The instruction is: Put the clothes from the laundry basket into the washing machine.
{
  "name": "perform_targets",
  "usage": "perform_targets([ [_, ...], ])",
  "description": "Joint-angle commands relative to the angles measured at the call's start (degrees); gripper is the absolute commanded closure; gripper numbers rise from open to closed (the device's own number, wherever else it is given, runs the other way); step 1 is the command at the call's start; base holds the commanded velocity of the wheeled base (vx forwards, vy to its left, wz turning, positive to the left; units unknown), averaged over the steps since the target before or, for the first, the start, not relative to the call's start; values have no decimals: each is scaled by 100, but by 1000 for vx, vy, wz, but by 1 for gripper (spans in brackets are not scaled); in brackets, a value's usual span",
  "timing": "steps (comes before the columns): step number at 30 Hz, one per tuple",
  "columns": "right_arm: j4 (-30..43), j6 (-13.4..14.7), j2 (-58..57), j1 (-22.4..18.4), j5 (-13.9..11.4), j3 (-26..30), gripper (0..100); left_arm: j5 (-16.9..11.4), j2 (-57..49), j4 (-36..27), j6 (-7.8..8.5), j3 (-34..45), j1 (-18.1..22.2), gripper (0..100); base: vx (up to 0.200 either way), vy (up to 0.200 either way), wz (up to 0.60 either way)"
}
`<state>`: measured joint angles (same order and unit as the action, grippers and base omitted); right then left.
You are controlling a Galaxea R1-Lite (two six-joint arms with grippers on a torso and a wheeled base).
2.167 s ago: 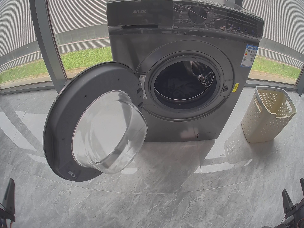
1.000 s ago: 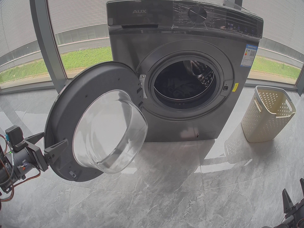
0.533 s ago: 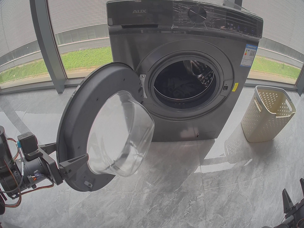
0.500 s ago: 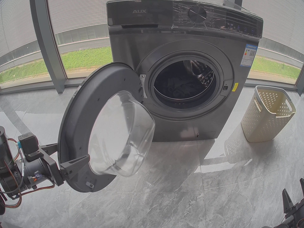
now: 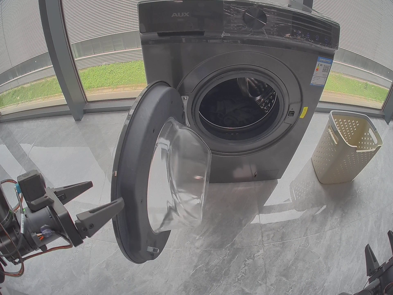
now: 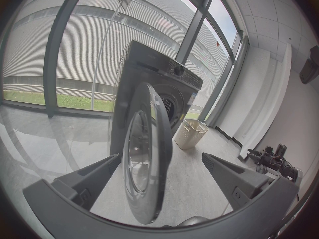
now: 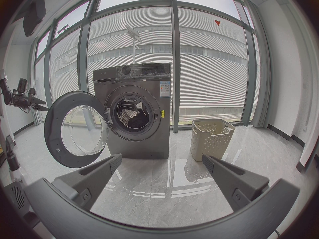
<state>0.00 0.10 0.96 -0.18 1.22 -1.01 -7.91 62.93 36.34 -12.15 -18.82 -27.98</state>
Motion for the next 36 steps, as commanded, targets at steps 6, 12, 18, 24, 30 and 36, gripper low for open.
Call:
perform_targets([
  [6,0,-1,9,1,1,92,0,194,-606,-162,134,1,1339,0,0,0,0],
  [12,0,-1,9,1,1,92,0,158,-343,-470,512,28,1462,0,0,0,0],
  [18,0,-1,9,1,1,92,0,176,466,-338,530,-245,1251,0,0,0,0],
  [24,0,-1,0,1,1,92,0,229,1143,-329,530,-816,785,0,0,0,0],
  [30,0,-1,9,1,1,92,0,404,1582,-321,503,-1326,82,0,0,0,0],
  [36,0,-1,0,1,1,92,0,554,2048,-250,486,-1633,-270,0,0,0,0],
])
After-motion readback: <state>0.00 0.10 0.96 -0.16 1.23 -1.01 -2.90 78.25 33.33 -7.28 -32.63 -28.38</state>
